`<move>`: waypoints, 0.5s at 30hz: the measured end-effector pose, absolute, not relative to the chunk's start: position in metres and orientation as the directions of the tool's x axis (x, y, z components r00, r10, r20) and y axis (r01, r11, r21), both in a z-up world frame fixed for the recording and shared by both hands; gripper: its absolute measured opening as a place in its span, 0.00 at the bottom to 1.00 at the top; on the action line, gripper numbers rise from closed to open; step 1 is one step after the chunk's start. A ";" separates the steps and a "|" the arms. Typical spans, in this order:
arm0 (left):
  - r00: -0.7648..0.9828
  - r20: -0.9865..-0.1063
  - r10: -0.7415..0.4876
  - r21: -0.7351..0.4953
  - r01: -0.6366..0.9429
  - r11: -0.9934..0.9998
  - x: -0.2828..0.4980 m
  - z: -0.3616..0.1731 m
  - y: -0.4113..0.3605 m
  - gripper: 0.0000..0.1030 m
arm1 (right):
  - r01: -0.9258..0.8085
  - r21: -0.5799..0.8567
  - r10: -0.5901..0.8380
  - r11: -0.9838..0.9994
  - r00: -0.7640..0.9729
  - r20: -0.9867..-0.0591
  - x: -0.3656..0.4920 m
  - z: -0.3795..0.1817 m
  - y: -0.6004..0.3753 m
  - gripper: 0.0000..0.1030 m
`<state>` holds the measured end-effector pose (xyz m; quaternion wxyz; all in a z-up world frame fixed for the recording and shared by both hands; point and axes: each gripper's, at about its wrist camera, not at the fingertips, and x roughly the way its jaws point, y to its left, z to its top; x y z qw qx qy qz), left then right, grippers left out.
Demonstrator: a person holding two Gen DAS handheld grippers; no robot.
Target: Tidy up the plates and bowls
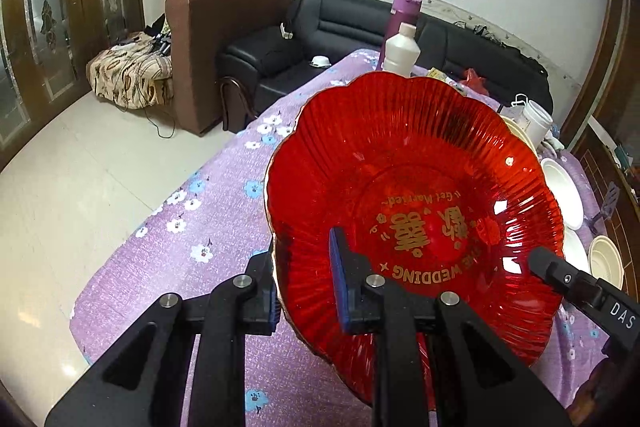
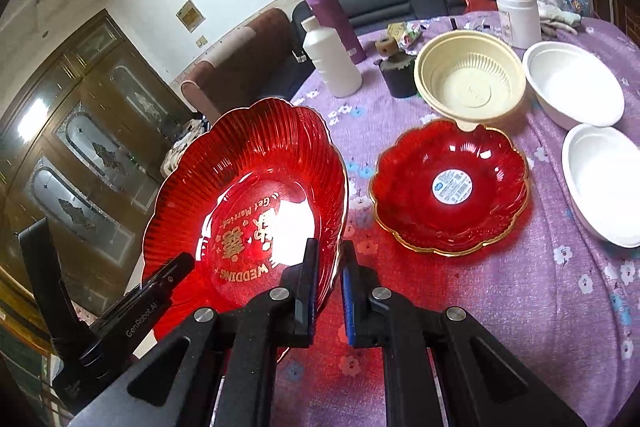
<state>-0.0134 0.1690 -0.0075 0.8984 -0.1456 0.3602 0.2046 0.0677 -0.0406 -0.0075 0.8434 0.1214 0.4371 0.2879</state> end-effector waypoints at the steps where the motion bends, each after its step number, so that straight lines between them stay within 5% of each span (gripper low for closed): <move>1: 0.659 -0.704 0.264 -0.114 -0.473 0.874 -0.014 -0.007 0.169 0.18 | -0.382 0.455 0.592 0.805 0.455 -0.665 0.068 -0.006 -0.040 0.09; 15: 0.629 -0.732 0.263 -0.100 -0.481 0.871 -0.006 -0.019 0.174 0.18 | -0.372 0.451 0.581 0.812 0.435 -0.688 0.076 -0.020 -0.032 0.09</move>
